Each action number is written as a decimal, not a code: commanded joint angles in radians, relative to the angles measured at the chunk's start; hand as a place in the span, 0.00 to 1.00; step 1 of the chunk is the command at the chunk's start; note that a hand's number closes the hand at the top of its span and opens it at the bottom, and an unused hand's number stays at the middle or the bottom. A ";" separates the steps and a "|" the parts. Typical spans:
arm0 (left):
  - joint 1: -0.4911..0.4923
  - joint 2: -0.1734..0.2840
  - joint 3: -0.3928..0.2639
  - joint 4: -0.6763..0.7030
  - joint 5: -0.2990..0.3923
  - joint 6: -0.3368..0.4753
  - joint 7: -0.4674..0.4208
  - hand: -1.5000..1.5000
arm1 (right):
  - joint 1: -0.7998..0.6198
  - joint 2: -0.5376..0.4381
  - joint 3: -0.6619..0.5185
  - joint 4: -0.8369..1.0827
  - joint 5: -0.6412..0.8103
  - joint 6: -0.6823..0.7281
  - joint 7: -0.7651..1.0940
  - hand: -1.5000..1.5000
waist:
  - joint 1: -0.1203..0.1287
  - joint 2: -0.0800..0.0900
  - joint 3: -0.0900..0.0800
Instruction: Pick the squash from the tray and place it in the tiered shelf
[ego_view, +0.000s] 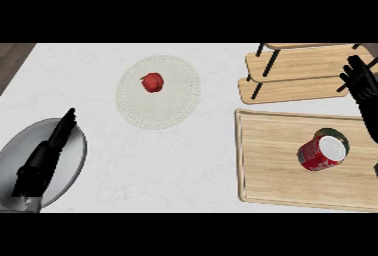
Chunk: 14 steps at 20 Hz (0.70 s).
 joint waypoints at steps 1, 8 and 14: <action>0.008 -0.001 0.026 -0.040 0.005 -0.012 0.017 0.50 | -0.022 -0.044 -0.085 0.132 -0.078 0.147 -0.096 0.00 | -0.015 0.005 -0.018; -0.081 -0.137 -0.057 -0.027 0.017 0.023 0.052 0.50 | -0.063 0.224 -0.254 0.267 -0.577 0.267 -0.025 1.00 | -0.044 0.019 0.023; -0.157 -0.206 -0.088 0.008 0.000 0.047 0.086 0.50 | 0.014 -0.017 -0.276 0.451 -0.021 -0.075 -0.369 0.00 | -0.021 0.017 -0.015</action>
